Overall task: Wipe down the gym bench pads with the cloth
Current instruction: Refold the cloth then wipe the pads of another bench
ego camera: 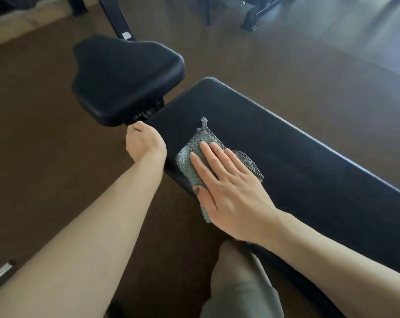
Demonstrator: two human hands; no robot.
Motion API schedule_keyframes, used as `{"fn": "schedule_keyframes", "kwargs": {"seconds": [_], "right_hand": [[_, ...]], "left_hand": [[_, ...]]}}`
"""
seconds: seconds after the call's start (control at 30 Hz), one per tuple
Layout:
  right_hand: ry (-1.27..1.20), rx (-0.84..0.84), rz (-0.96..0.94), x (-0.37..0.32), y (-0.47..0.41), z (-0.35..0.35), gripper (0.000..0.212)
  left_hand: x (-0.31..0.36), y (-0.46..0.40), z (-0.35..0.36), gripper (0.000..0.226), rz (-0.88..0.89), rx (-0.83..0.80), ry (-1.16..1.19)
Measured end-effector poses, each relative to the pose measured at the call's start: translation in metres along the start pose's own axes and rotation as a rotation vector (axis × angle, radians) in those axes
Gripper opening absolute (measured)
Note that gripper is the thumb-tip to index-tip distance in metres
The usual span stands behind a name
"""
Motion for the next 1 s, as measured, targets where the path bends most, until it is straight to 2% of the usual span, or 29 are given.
{"fn": "schedule_keyframes", "kwargs": {"seconds": [0.13,0.2,0.27,0.3,0.37,0.4,0.47,0.53,0.6,0.67,0.77,0.87,1.0], "right_hand": [[0.057,0.006,-0.046,-0.016,-0.03,0.003,0.064],[0.078,0.03,-0.05,-0.028,-0.058,0.003,0.064],[0.105,0.041,-0.049,-0.042,-0.088,0.003,0.065],[0.118,0.048,-0.046,-0.048,-0.101,0.003,0.065],[0.158,0.061,-0.032,-0.059,-0.123,0.003,0.065],[0.188,0.074,-0.02,-0.063,-0.133,0.003,0.065],[0.257,0.115,-0.009,-0.071,-0.15,0.004,0.061],[0.277,0.178,-0.016,-0.077,-0.167,0.0,0.046],[0.241,0.24,0.022,-0.081,-0.184,-0.007,0.036],[0.21,0.265,0.09,-0.08,-0.197,-0.013,0.038],[0.215,0.267,0.161,-0.079,-0.204,-0.012,0.039],[0.221,0.224,0.323,-0.067,-0.21,-0.01,0.04],[-0.044,0.262,0.591,-0.048,-0.218,-0.023,0.034]], "left_hand": [[-0.007,-0.012,0.005,0.046,-0.026,-0.267,0.021],[-0.014,-0.021,0.009,0.052,-0.101,-0.473,0.009],[-0.019,-0.03,0.013,0.061,-0.205,-0.751,0.068],[-0.018,-0.033,0.012,0.063,-0.218,-0.88,0.089],[-0.011,-0.044,0.007,0.064,-0.164,-0.999,0.087],[-0.003,-0.052,0.002,0.062,-0.083,-0.991,0.046],[0.023,-0.065,-0.013,0.055,0.196,-0.919,-0.127],[0.055,-0.08,-0.033,0.043,0.455,-0.812,-0.189],[0.077,-0.106,-0.05,0.034,0.622,-0.682,-0.21],[0.09,-0.139,-0.052,0.034,0.768,-0.537,-0.332],[0.087,-0.18,-0.032,0.04,0.806,-0.497,-0.54],[0.08,-0.196,-0.02,0.033,0.828,-0.524,-0.544],[0.077,-0.2,-0.02,0.033,0.874,-0.538,-0.548]]}}
Point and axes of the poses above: each hand's wrist, its own y-axis away from the middle knuckle, its own z-axis out of the palm, x = y × z, the point moved 8 cm from there along -y, towards the middle knuckle, and after that the axes turned 4 degrees about y, right-handed, at the moved point
